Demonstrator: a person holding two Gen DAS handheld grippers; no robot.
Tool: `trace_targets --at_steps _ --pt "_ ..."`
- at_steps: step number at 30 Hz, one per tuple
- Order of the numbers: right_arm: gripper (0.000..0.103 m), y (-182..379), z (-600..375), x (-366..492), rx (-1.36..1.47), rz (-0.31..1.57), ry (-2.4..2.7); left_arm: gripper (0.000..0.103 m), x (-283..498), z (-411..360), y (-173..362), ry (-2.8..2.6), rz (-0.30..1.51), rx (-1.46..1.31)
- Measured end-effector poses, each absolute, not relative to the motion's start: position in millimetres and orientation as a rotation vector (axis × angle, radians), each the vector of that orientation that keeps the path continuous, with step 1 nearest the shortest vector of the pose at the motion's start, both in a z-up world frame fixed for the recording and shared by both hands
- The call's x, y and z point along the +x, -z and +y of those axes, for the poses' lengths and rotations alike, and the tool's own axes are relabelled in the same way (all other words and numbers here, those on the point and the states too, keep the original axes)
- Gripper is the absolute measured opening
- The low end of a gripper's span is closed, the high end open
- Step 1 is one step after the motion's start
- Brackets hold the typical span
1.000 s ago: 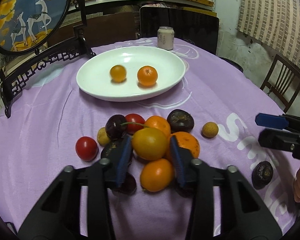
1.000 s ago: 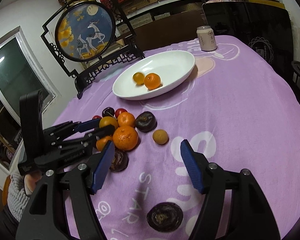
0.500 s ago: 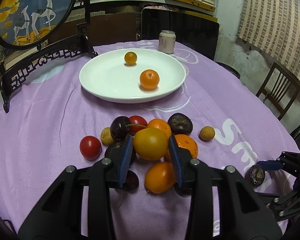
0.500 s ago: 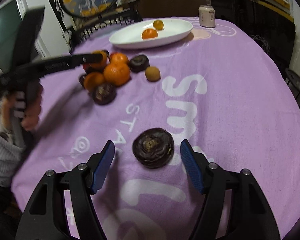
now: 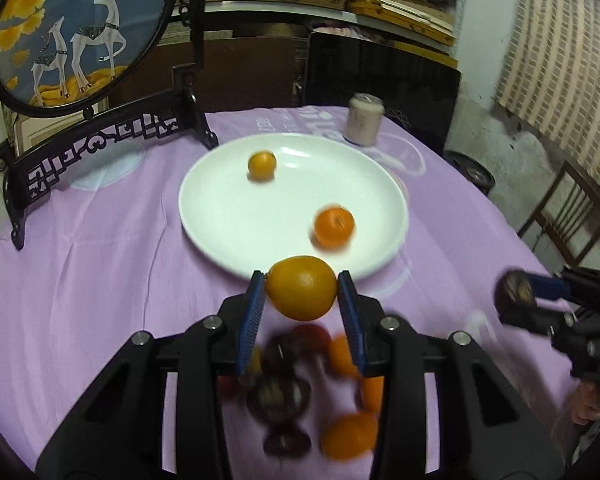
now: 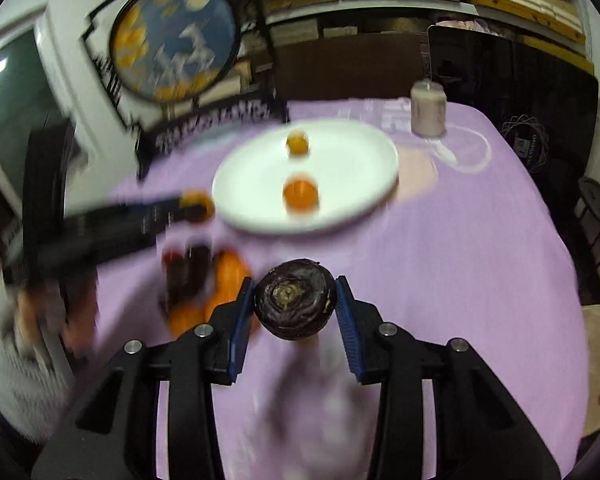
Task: Organize fruits
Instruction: 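Grasp an orange with the left gripper while the right gripper grasps a dark plum, then release the orange and plum onto the white plate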
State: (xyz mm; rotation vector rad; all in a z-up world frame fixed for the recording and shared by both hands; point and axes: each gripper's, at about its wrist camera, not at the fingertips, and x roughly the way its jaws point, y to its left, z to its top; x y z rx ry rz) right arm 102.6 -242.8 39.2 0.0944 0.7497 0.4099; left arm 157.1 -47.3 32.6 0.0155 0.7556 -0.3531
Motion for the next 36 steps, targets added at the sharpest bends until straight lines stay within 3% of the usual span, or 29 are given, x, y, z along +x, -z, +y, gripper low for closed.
trace_targets --at_steps 10,12,24,28,36 --pt "0.044 -16 -233 233 0.264 0.773 -0.347 0.041 216 -43 -5 0.322 0.819 -0.023" --pt "0.073 -8 -234 237 0.274 0.783 -0.316 0.051 219 -39 -6 0.316 0.811 -0.037" --pt "0.073 -29 -242 166 0.244 0.702 -0.398 0.053 187 -17 -21 0.261 0.776 -0.045" --pt "0.078 -20 -246 143 0.240 0.723 -0.395 0.062 161 -5 -14 0.249 0.783 -0.042" --pt "0.081 -11 -266 114 0.286 0.721 -0.374 0.065 123 -19 -8 0.259 0.749 0.061"
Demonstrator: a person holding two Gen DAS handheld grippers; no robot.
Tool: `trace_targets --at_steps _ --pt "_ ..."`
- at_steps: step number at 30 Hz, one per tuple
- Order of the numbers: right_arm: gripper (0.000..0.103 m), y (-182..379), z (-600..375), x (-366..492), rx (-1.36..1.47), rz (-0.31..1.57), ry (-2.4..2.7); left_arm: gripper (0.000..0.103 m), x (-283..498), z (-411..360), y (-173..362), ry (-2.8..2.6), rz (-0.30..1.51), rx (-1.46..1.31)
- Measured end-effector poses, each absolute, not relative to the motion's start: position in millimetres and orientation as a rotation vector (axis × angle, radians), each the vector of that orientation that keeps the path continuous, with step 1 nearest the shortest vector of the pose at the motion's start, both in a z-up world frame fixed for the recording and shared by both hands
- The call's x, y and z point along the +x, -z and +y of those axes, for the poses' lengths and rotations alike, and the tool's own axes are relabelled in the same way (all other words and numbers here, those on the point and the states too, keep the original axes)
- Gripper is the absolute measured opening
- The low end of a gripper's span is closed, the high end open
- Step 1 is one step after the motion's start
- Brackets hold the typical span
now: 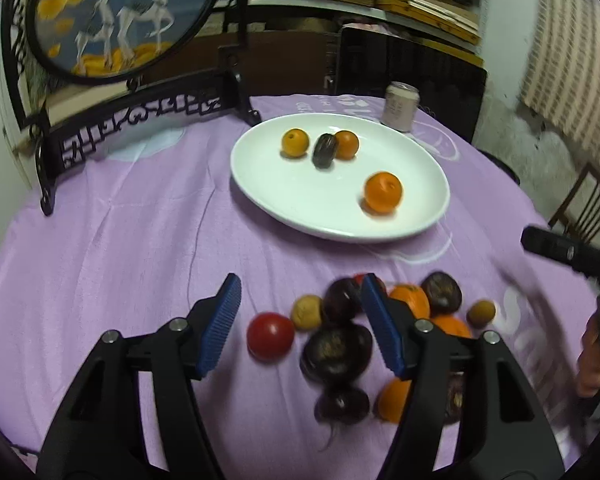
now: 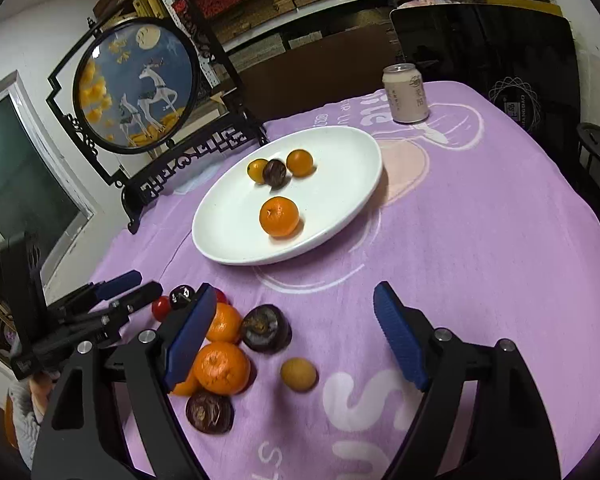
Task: Organize fruits
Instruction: 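Release the orange and plum onto the white plate, then carry a dark cherry with the left gripper while the right gripper carries a yellow citrus to the plate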
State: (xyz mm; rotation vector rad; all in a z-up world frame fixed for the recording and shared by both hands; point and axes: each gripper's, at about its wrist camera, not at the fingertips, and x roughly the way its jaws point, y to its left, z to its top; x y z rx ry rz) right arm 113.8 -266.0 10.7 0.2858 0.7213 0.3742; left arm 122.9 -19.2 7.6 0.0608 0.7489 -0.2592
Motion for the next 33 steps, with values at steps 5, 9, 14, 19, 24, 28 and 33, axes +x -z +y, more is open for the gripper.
trace_targets --at_steps 5,9,14,19,24,28,33 --pt "0.081 -12 -269 111 0.296 0.725 -0.377 0.065 113 -40 -1 0.273 0.710 0.173" --pt "0.081 -12 -269 111 0.297 0.732 -0.378 0.065 116 -48 5 0.287 0.709 0.209" --pt "0.081 -11 -266 112 0.278 0.740 -0.379 0.065 124 -48 11 0.301 0.735 0.191" --pt "0.081 -6 -260 114 0.240 0.766 -0.371 0.046 130 -52 15 0.343 0.737 0.185" --pt "0.081 0 -258 115 0.212 0.785 -0.354 0.028 134 -51 21 0.415 0.781 0.152" --pt "0.081 1 -262 110 0.207 0.784 -0.360 0.028 130 -43 11 0.395 0.748 0.136" --pt "0.073 14 -258 98 0.148 0.824 -0.368 0.028 130 -29 0 0.366 0.729 0.090"
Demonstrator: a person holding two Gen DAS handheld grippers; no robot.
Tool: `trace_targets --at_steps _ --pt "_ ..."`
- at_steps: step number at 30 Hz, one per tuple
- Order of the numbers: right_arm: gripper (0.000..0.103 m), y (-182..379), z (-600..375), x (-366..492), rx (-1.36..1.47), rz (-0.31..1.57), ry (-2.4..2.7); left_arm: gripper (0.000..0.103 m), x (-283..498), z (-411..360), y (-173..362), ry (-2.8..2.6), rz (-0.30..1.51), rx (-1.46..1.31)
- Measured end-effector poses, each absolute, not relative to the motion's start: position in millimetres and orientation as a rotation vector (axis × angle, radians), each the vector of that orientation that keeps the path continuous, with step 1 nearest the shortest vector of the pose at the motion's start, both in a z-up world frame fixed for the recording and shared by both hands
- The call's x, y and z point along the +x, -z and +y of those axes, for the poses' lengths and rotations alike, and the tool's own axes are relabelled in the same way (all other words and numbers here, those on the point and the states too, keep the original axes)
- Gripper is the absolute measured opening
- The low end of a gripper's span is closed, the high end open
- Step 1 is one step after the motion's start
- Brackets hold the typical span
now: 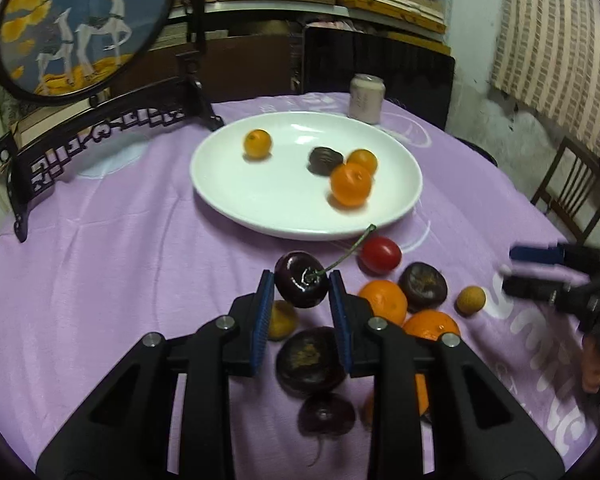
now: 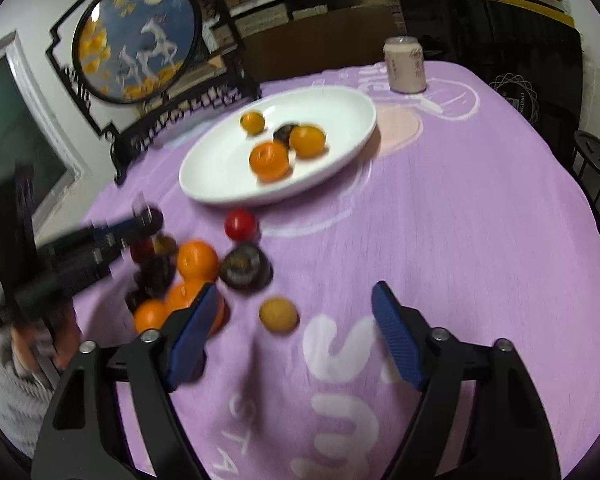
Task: Organize fruits
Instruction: 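Carry a dark cherry with the left gripper while the right gripper carries a yellow citrus to the plate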
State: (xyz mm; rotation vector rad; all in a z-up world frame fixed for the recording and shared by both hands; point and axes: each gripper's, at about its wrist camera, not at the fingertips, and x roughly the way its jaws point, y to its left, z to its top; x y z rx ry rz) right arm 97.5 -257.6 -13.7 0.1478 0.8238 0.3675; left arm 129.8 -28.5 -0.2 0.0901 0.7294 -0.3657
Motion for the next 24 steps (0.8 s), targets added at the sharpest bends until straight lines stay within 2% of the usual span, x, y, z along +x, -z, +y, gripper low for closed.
trace_targets --at_steps 1,3,6,10,11,12,19,24 --pt "0.072 16 -254 96 0.129 0.832 -0.371 0.028 131 -26 -1 0.359 0.731 0.079" --pt "0.061 22 -246 97 0.084 0.849 -0.376 0.028 131 -22 -2 0.352 0.732 0.067" --pt "0.055 31 -233 97 0.030 0.865 -0.381 0.028 132 -22 -1 0.353 0.736 0.062" --pt "0.035 37 -222 98 -0.043 0.860 -0.368 0.028 134 -25 1 0.357 0.745 0.074" --pt "0.027 39 -221 99 -0.049 0.865 -0.370 0.028 133 -25 2 0.358 0.746 0.077" --pt "0.024 40 -221 99 -0.053 0.858 -0.367 0.028 133 -26 3 0.359 0.747 0.080" --pt "0.024 18 -233 96 0.004 0.784 -0.375 0.028 137 -30 -5 0.360 0.741 0.081" --pt "0.024 -11 -242 132 0.099 0.750 -0.362 0.028 164 -35 -28 0.351 0.707 0.043"
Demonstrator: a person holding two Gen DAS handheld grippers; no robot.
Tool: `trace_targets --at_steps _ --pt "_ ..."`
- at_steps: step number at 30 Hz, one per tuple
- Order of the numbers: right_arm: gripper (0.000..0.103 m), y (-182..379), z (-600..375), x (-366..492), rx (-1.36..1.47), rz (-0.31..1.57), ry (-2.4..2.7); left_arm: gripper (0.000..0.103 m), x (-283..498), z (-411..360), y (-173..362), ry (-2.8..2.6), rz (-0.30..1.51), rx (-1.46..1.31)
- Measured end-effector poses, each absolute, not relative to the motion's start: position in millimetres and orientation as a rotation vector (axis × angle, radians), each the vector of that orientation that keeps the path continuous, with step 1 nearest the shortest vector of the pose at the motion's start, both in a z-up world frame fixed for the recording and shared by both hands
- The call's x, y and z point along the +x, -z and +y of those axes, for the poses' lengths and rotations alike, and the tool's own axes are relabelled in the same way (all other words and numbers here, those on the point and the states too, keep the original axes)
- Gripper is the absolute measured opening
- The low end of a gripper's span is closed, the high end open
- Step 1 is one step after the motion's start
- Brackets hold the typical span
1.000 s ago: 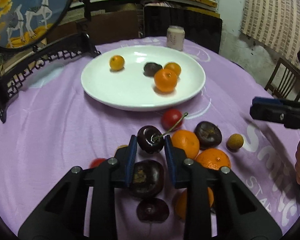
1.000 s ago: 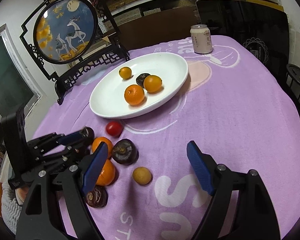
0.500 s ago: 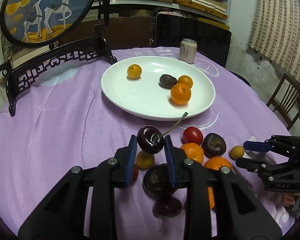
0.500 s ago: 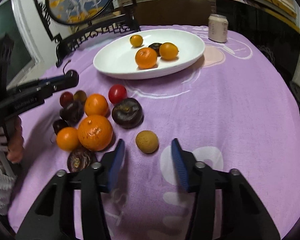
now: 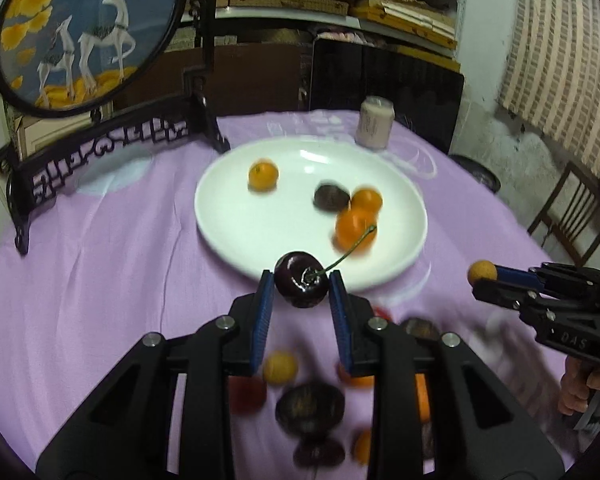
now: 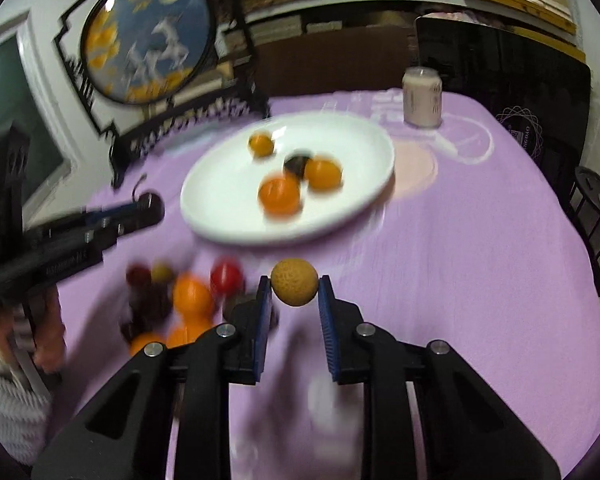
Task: Organize fruits
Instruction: 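Carry a dark cherry with the left gripper while the right gripper carries a yellow citrus to the plate, then grasp a red tomato with the left gripper while the right gripper grasps a dark plum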
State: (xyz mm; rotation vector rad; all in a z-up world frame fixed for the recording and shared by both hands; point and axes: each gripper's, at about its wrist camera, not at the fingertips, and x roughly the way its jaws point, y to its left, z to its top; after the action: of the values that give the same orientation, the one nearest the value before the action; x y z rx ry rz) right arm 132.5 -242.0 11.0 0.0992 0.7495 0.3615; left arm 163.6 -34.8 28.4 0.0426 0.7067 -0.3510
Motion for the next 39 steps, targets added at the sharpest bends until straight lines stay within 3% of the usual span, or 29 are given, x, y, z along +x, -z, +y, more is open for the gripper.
trace_targets --at_steps 10,12,14,20,24,27,39 --pt "0.025 -4 -233 223 0.176 0.818 -0.324 0.029 219 -42 -6 0.331 0.781 -0.013" --pt "0.050 -3 -239 224 0.221 0.809 -0.335 0.035 219 -41 -3 0.323 0.785 -0.009" --pt "0.055 -7 -243 218 0.229 0.779 -0.330 0.040 218 -40 -3 0.317 0.783 -0.016" --pt "0.055 -18 -251 187 0.251 0.742 -0.356 0.042 202 -32 -8 0.285 0.777 -0.004" --pt "0.060 -13 -251 161 0.233 0.742 -0.371 0.053 176 -7 -8 0.243 0.763 -0.010" --pt "0.069 -3 -250 148 0.221 0.758 -0.360 0.053 162 13 -2 0.205 0.784 -0.027" --pt "0.069 6 -250 140 0.213 0.777 -0.364 0.053 126 15 13 0.220 0.815 0.032"
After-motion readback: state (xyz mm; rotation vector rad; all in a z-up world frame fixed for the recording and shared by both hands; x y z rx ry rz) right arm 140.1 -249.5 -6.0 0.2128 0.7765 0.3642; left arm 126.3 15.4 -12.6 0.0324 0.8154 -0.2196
